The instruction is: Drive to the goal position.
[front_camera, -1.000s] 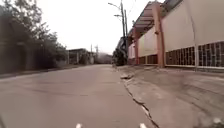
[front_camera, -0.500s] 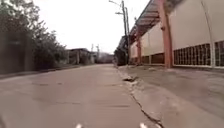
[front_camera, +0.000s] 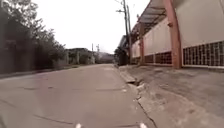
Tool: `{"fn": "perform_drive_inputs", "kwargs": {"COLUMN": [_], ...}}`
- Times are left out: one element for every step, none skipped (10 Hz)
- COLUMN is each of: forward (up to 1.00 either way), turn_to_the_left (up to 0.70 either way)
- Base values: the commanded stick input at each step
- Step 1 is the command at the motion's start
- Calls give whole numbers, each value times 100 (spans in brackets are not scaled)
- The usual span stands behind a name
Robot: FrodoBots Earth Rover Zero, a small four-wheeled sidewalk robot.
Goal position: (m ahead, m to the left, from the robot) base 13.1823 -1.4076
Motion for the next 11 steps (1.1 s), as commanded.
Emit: {"fn": "perform_drive_inputs", "kwargs": {"forward": [85, 85, 85, 85, 85, 85, 85, 85, 85, 85, 85], "turn_to_the_left": [0, 0, 0, 0, 0, 0, 0, 0, 0, 0, 0]}}
